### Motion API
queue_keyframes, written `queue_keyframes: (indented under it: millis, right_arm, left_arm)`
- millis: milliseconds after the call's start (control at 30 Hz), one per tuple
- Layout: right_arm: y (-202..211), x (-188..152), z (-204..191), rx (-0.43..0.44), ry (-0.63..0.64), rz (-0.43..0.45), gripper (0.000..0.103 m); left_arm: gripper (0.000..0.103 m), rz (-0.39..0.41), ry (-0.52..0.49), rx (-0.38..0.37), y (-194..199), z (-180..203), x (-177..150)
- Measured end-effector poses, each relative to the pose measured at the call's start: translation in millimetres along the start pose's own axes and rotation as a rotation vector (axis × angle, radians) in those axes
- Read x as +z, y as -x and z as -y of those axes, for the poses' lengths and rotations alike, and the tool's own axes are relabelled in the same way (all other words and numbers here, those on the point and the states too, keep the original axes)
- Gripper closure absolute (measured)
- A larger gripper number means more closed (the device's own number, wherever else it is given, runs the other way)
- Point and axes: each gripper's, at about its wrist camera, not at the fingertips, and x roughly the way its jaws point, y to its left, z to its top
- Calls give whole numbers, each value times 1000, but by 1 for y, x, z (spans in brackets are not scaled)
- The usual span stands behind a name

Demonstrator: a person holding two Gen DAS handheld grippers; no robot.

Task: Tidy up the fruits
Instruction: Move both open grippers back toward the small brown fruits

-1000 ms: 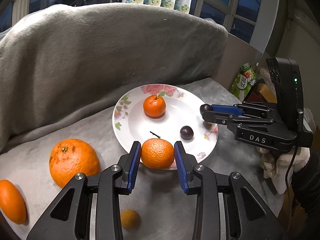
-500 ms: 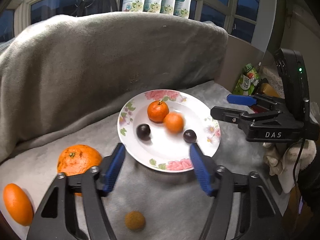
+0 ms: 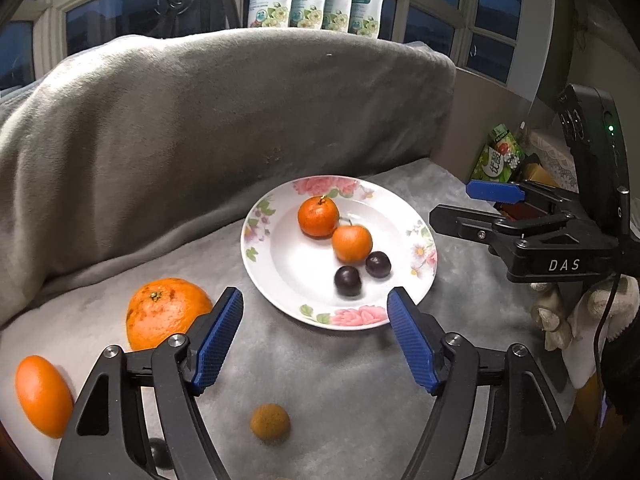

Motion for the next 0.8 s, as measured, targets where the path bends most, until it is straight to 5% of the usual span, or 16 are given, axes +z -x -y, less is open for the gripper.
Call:
queue_keyframes:
  millis: [800]
  right_arm:
    - [30, -17, -39, 44, 25, 6, 9]
  left_arm:
    - [28, 40, 40, 34, 43, -20, -24]
